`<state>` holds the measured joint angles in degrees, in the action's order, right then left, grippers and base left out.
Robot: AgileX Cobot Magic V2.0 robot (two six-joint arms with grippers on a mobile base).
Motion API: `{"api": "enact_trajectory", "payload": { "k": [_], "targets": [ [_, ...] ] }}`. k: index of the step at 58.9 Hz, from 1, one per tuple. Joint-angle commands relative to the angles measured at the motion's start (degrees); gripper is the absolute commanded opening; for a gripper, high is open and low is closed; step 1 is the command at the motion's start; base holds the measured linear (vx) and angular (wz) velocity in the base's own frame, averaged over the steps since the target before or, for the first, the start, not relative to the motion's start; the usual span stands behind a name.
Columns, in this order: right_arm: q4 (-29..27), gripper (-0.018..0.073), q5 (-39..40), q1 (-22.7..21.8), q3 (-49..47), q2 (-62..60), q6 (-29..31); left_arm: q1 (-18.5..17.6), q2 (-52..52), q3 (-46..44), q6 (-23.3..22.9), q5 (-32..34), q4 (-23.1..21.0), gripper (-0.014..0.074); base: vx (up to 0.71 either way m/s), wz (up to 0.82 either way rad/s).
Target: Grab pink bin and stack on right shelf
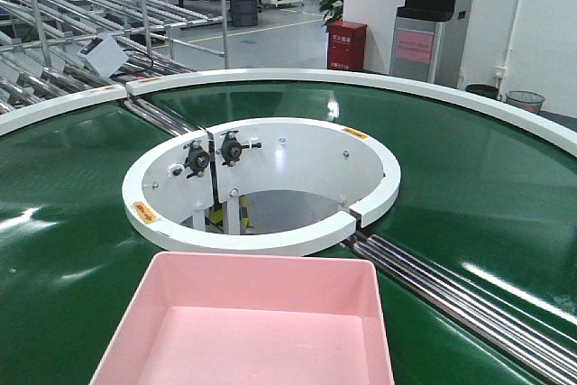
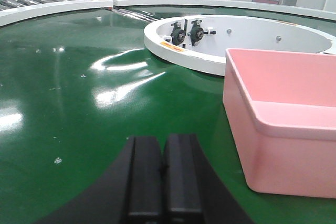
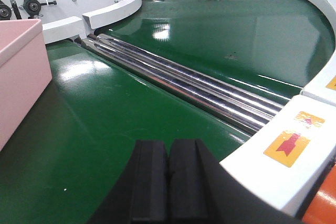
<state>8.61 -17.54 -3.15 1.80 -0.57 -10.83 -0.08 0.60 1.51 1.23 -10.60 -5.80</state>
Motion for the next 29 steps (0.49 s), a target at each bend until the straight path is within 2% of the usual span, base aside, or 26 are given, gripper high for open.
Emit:
{"api": "enact_trajectory", "payload": {
  "k": [1,29],
  "targets": [
    [0.5,-0.0012,4.7,-0.3,0.0,-0.8,0.3,0.1,0.4,0.9,-0.3,4.6,-0.5,0.0102,0.0,0.0],
    [1.6,-0.0012,4.7,-0.3,0.0,-0.8,0.3,0.1,0.4,0.8,-0.3,5.6,-0.5,0.0102,0.0,0.0]
  ]
}}
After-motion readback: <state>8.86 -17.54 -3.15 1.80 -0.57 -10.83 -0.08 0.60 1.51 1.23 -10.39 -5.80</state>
